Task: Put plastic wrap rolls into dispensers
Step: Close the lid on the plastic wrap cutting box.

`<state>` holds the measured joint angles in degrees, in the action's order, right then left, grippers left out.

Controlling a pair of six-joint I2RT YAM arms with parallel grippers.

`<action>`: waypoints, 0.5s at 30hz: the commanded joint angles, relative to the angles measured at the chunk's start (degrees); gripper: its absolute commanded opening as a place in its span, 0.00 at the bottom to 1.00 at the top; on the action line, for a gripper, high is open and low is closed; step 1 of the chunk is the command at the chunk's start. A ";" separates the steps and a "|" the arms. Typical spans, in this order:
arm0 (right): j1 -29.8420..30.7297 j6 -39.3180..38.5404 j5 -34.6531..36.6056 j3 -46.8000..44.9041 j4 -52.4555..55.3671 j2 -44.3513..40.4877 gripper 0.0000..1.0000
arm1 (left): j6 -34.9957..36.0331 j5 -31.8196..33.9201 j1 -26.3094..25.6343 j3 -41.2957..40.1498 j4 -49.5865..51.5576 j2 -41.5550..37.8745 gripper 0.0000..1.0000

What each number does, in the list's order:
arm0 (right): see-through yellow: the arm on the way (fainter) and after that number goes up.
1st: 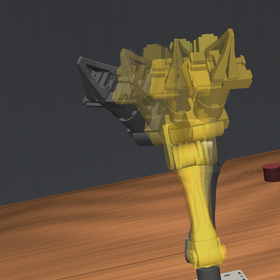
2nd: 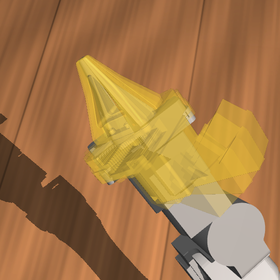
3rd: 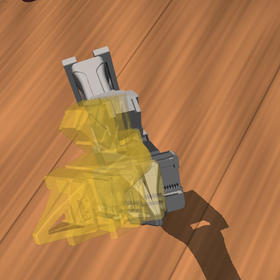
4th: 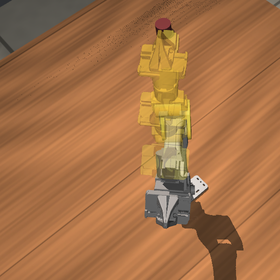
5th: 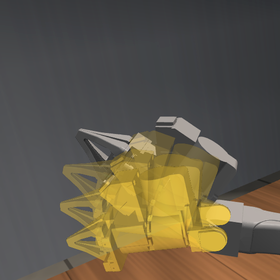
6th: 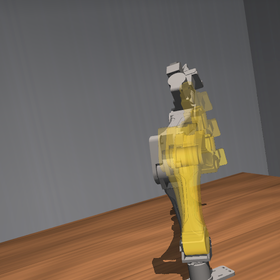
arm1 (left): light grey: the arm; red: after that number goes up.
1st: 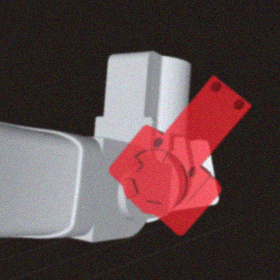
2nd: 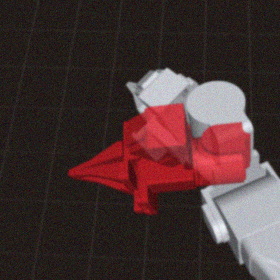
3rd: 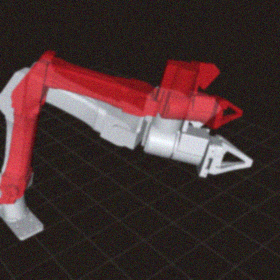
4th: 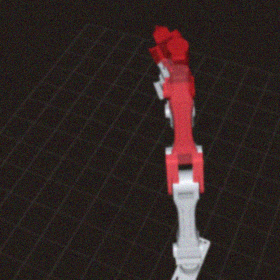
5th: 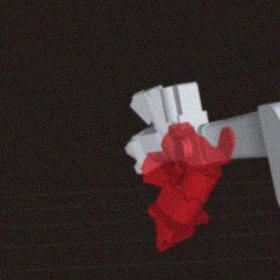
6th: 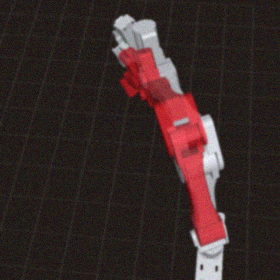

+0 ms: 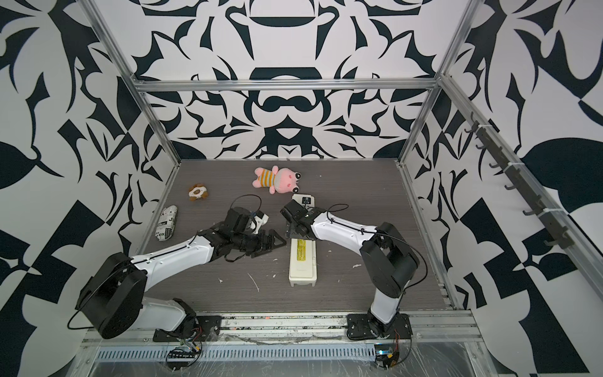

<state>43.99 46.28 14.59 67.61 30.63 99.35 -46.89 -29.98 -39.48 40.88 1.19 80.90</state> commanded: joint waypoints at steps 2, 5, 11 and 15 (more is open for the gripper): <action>0.22 0.85 -0.53 -1.71 3.02 -0.73 0.91 | -2.38 -2.59 -4.13 -1.54 -7.45 2.58 0.90; 0.30 0.75 -0.61 -2.22 2.17 -1.08 0.91 | -3.12 -1.70 -7.12 -2.67 -8.59 4.13 0.87; 0.90 0.39 -0.52 -2.91 1.11 -1.26 0.90 | -7.14 2.65 -12.28 -7.30 -13.24 5.29 0.80; 2.10 0.80 0.89 -3.90 0.30 -1.68 0.90 | -9.49 3.98 -13.24 -9.17 -16.26 8.65 0.72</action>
<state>44.73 46.02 15.33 65.49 28.12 98.80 -54.39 -28.47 -51.51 34.26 -15.66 85.80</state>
